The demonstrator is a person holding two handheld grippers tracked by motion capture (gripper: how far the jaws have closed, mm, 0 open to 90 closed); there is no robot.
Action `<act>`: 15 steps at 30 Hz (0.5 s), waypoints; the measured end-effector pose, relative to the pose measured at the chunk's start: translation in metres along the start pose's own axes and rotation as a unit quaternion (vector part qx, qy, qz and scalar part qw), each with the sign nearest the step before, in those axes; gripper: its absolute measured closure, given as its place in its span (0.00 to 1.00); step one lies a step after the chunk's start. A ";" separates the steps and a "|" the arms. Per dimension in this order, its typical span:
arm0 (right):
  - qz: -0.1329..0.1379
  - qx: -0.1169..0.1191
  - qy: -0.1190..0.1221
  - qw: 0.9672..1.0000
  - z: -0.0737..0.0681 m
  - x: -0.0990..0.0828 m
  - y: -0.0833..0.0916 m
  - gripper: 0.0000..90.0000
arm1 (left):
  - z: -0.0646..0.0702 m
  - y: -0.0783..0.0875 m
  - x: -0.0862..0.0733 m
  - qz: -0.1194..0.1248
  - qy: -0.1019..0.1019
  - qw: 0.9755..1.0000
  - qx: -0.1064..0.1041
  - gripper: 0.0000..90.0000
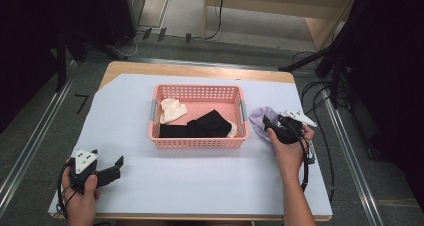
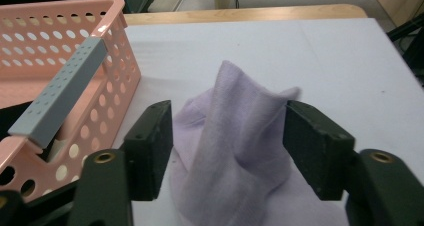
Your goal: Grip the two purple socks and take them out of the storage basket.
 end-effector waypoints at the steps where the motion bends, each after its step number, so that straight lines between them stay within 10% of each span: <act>1: 0.001 -0.002 0.001 1.000 0.001 0.000 0.003 0.39 | 0.000 0.000 0.000 0.000 0.001 1.000 0.000 0.16; 15: 0.023 -0.001 -0.025 0.999 0.040 -0.023 0.043 0.37 | 0.001 0.000 0.000 -0.001 -0.004 1.000 0.004 0.16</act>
Point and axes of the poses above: each handheld gripper's, and its own axes: y roughly backward along the jaws, x roughly out of its top, z roughly to its right, the point moved 1 cm from there along -y, roughly forward along the jaws, and after that the axes turned 8 degrees about -x, right-handed, at the moved point
